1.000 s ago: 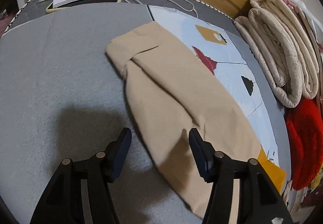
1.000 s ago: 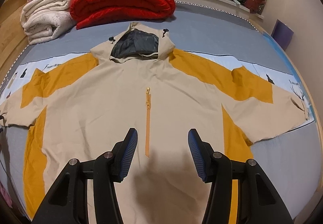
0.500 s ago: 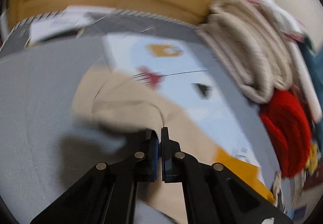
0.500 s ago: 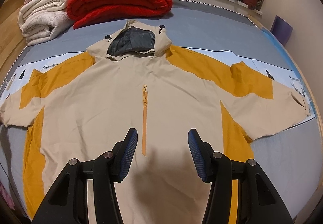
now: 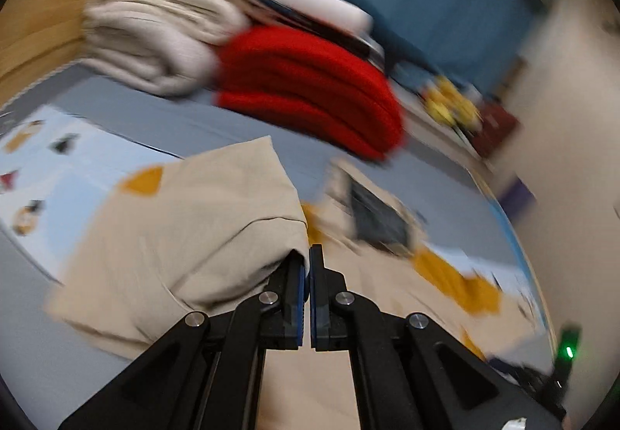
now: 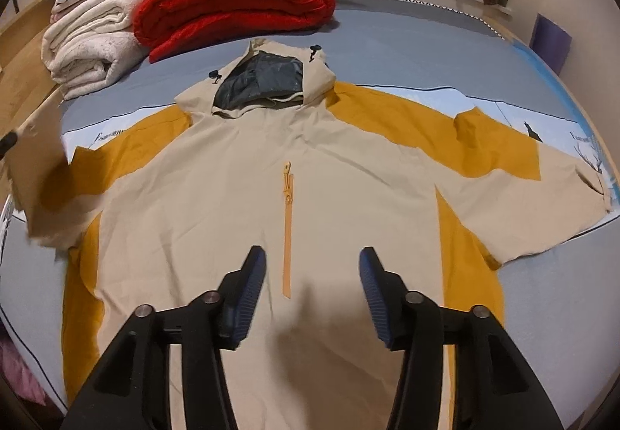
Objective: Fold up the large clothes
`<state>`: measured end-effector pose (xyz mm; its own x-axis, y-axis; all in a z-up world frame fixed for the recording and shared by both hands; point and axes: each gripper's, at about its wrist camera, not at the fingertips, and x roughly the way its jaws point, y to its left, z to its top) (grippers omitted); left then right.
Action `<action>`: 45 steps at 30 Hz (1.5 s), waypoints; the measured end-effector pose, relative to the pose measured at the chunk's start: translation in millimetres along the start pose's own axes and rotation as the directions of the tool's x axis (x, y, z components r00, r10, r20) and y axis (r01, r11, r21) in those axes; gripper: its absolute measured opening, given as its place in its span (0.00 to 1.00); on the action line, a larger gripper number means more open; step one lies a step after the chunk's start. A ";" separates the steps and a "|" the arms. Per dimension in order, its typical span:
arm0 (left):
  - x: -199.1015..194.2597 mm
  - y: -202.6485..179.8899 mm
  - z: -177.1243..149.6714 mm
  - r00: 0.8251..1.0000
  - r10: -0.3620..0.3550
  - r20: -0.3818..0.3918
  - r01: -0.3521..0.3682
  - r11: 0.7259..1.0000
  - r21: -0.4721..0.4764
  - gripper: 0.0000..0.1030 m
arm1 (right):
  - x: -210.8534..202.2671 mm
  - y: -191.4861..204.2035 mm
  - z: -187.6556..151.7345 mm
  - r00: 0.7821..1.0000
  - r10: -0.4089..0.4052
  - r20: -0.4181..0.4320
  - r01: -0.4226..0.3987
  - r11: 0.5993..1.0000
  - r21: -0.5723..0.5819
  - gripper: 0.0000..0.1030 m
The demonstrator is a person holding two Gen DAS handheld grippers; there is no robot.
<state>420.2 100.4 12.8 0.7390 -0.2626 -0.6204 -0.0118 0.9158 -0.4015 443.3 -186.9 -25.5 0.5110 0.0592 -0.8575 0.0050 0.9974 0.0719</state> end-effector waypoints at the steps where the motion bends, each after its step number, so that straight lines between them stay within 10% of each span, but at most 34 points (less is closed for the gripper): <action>1: 6.0 -13.6 -7.2 1.000 -0.013 -0.021 0.013 1.000 0.016 0.01 | 0.2 -2.3 0.1 1.000 0.001 0.000 -0.001 1.000 0.005 0.54; 5: 40.0 -43.3 -39.3 0.964 -0.070 -0.257 0.064 0.997 -0.034 0.19 | 1.0 -7.1 0.9 1.000 0.011 -0.002 -0.011 1.000 0.021 0.54; 12: -1.3 14.4 -32.2 0.986 0.023 -0.162 -0.049 0.986 -0.158 0.36 | -0.1 -0.3 2.4 0.997 0.074 0.018 -0.075 0.996 0.041 0.42; 25: -1.7 106.5 4.8 0.924 0.341 -0.170 -0.369 0.914 -0.169 0.33 | 12.6 93.6 -5.7 0.967 0.247 0.066 -0.232 0.956 -0.180 0.34; 45: -27.5 169.2 27.2 0.934 0.315 -0.171 -0.357 0.858 -0.370 0.35 | 123.5 278.0 -22.7 0.988 0.153 -0.033 -0.147 0.832 -0.535 0.50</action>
<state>416.3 270.8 -19.8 0.5714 -0.0088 -0.8207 -0.5232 0.7665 -0.3725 488.3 98.7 -123.0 0.4772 0.2124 -0.8527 -0.5306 0.8431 -0.0870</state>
